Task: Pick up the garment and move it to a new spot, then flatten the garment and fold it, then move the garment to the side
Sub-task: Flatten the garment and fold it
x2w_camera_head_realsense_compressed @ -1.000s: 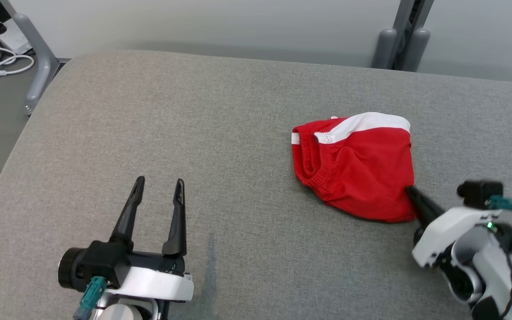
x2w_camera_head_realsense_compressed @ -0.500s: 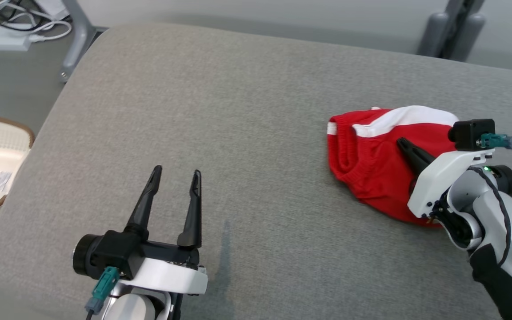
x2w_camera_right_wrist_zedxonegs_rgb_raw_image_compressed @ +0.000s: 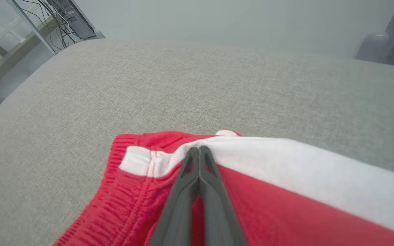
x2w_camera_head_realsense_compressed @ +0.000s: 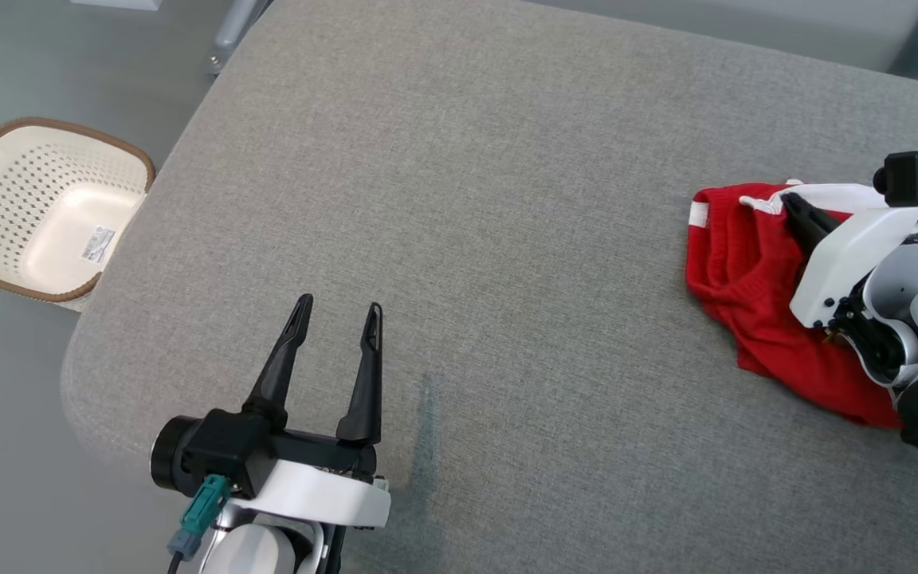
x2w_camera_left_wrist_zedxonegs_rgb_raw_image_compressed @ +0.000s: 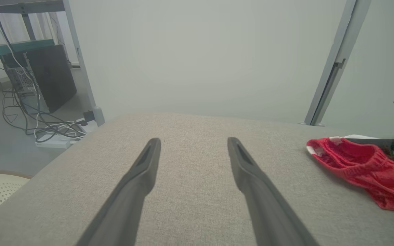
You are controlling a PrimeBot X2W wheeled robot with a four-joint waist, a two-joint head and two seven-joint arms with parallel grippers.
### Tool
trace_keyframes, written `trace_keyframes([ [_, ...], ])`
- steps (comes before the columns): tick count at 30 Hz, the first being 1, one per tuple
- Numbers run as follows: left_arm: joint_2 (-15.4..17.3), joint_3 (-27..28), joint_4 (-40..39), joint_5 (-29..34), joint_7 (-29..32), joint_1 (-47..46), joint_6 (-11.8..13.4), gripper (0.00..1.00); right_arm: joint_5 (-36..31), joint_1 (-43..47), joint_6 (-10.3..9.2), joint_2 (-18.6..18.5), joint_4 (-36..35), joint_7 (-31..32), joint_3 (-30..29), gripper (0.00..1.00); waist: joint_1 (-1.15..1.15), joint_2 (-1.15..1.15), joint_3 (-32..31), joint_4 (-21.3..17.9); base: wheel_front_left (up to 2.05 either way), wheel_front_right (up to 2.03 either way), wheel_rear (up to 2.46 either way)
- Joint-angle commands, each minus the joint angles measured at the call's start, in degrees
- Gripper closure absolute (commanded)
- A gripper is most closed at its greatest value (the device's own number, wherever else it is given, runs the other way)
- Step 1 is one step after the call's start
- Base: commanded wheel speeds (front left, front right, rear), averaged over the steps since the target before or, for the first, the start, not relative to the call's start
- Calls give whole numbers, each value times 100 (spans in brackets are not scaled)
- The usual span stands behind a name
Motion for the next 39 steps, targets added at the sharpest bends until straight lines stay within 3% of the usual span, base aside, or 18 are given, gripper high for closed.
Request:
trace_keyframes([
  [1, 15, -12, -25, -23, -18, -82, 45, 0, 11, -110, 1, -25, 65, -85, 77, 100, 0, 0, 8, 34, 0, 0, 0],
  [13, 18, 35, -4, 23, -17, -24, 73, 0, 31, 160, 1, 75, 135, -683, 719, 100, 0, 0, -74, -117, 0, 0, 0],
  [26, 17, 467, -34, 214, -18, 11, -20, 0, -124, -220, 1, 83, -344, -1854, 739, 100, 0, 0, -674, -1070, 0, 0, 0],
  [32, 20, 795, -70, 340, -18, 134, -107, 0, -872, 81, 1, -12, -690, -2072, 335, 100, 0, 0, -992, -1655, 0, 0, 0],
  [39, 19, 1075, -105, 412, -18, 239, -164, 0, -1967, 1081, 1, 193, -1502, -2080, -879, 100, 0, 0, -1133, -2138, 0, 0, 0],
])
